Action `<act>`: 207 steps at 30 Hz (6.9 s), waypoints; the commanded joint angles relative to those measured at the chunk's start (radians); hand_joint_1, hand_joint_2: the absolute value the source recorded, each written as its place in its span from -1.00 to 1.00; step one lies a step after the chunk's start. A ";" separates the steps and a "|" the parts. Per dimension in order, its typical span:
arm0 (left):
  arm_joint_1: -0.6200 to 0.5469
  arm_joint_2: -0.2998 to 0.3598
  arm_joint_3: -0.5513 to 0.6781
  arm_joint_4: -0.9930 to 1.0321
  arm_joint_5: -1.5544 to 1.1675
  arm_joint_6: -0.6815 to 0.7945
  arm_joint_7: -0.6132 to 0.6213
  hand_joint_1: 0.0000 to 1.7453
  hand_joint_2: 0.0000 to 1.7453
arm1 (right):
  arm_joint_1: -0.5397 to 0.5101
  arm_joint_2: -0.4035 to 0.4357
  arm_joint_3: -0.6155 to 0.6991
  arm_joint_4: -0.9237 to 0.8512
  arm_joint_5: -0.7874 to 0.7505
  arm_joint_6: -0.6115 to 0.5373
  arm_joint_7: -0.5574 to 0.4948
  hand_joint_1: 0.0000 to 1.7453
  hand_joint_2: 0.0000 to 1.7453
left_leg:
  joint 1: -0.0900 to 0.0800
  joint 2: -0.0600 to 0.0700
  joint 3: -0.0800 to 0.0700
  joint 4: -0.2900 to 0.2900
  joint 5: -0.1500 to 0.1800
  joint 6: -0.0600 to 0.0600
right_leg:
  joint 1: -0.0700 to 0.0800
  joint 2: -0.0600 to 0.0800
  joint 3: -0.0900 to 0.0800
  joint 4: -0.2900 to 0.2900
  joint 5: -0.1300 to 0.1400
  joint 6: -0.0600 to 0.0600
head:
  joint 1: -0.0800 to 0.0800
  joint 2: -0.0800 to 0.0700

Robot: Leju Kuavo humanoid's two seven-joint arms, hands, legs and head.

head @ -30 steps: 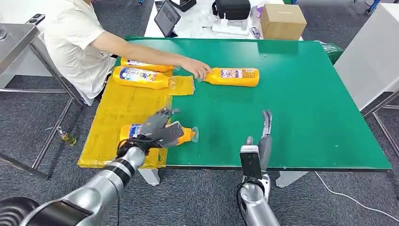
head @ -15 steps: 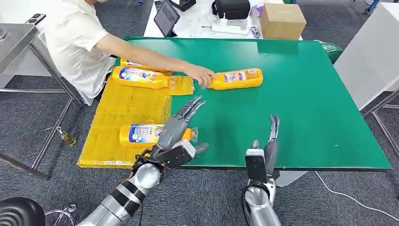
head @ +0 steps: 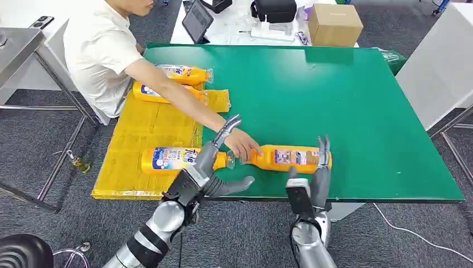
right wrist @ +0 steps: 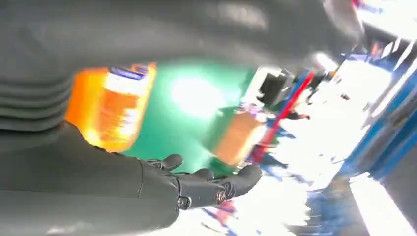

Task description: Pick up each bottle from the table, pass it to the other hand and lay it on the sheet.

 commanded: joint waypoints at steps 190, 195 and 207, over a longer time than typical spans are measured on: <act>-0.035 0.109 -0.023 0.048 0.429 0.078 0.056 1.00 1.00 | 0.005 -0.129 0.369 0.050 -0.272 0.002 0.002 -1.00 -1.00 | 0.000 0.002 0.004 -0.001 -0.001 0.001 | 0.001 0.003 0.003 -0.001 0.000 -0.001 | 0.000 0.000; -0.028 0.111 -0.004 0.033 0.426 0.067 0.074 1.00 1.00 | 0.022 -0.099 0.289 0.044 -0.206 0.002 0.002 -1.00 -1.00 | 0.000 0.002 0.006 -0.001 -0.002 0.002 | 0.001 0.001 0.005 -0.002 -0.001 -0.002 | 0.000 0.000; -0.167 0.231 -0.015 0.167 -0.349 0.116 0.310 1.00 1.00 | 0.126 0.028 -0.199 -0.230 -0.061 0.002 0.002 -1.00 -1.00 | 0.000 0.000 0.004 0.000 -0.001 0.001 | 0.001 -0.001 0.004 0.000 -0.001 -0.002 | 0.001 0.000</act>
